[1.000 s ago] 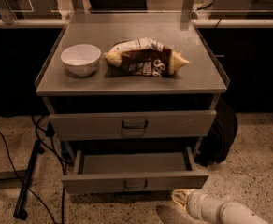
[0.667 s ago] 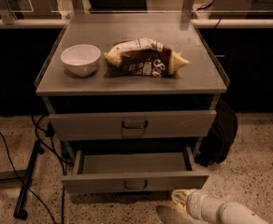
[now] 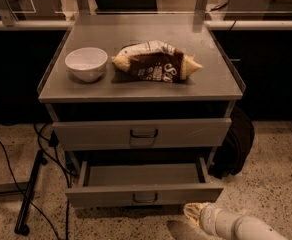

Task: Close middle drawer

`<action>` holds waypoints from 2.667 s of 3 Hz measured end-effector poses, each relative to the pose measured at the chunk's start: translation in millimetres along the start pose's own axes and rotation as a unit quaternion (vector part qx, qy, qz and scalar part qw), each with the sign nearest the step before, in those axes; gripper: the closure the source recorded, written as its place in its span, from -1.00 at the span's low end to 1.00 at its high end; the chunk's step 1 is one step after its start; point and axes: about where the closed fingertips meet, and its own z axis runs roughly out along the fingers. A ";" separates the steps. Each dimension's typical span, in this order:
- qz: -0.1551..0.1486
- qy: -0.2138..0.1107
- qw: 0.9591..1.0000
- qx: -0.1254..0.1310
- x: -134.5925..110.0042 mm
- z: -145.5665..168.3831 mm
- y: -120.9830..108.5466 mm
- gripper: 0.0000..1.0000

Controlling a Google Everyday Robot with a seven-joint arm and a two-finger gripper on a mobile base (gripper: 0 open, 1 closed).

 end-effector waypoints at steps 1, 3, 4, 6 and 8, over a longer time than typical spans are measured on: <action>0.000 0.000 1.000 0.000 0.0 0.0 0.0 -0.49; 0.000 0.000 1.000 0.000 -0.1 0.1 0.0 -1.00; 0.000 0.000 1.000 0.000 -0.1 0.1 0.0 -0.62; 0.000 0.000 1.000 0.000 -0.1 0.2 0.1 0.31; 0.017 -0.021 0.999 -0.021 10.7 19.6 -0.8 1.00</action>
Offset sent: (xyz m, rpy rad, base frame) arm 0.0000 0.0000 0.0000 0.0000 0.0000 0.0000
